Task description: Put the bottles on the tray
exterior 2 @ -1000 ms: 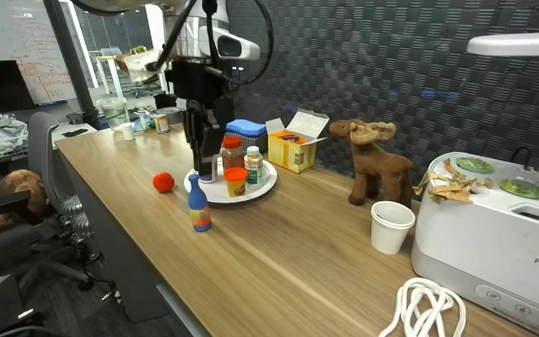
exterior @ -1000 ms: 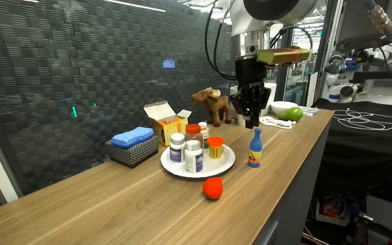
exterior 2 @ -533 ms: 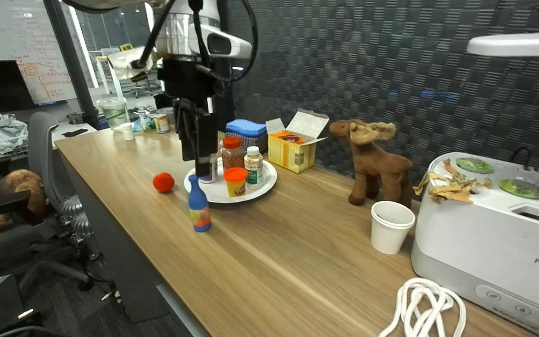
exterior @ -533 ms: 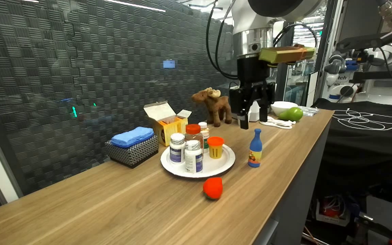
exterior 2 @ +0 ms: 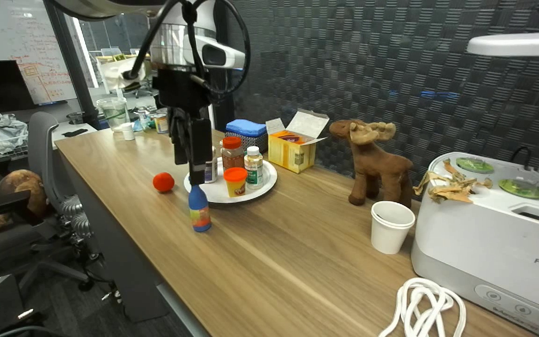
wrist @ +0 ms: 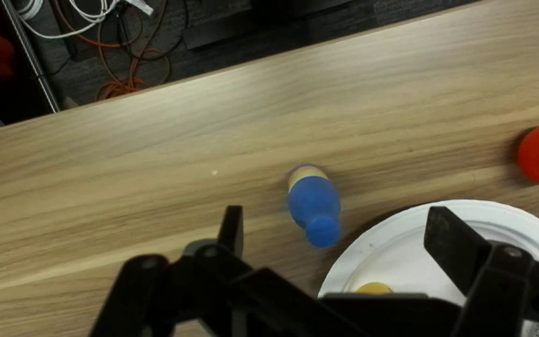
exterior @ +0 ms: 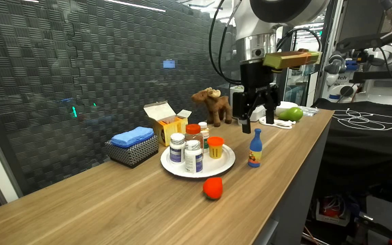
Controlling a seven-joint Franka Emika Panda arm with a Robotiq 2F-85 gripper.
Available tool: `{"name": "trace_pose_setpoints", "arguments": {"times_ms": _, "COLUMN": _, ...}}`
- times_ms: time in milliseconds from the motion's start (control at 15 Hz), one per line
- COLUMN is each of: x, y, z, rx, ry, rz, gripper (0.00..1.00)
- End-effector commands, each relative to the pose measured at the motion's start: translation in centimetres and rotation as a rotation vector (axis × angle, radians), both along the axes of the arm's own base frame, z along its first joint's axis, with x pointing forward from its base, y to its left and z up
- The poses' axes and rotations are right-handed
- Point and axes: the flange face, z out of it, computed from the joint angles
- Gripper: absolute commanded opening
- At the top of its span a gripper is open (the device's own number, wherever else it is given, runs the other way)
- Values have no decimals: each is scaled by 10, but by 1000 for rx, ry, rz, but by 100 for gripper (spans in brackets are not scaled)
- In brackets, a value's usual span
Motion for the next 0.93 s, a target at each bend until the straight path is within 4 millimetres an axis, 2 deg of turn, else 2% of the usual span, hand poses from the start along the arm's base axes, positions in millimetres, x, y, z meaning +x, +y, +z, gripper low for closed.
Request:
{"name": "trace_pose_setpoints", "arguments": {"times_ms": 0, "x": -5, "y": 3, "z": 2, "rx": 12, "ry": -10, "rz": -11, "gripper": 73}}
{"name": "trace_pose_setpoints", "arguments": {"times_ms": 533, "x": -8, "y": 6, "z": 3, "rx": -5, "ry": -8, "rz": -14, "gripper": 11}}
{"name": "trace_pose_setpoints", "arguments": {"times_ms": 667, "x": -8, "y": 6, "z": 4, "rx": -8, "ry": -9, "rz": -17, "gripper": 7}}
{"name": "trace_pose_setpoints", "arguments": {"times_ms": 867, "x": -4, "y": 6, "z": 12, "rx": -22, "ry": -29, "rz": -14, "gripper": 10}}
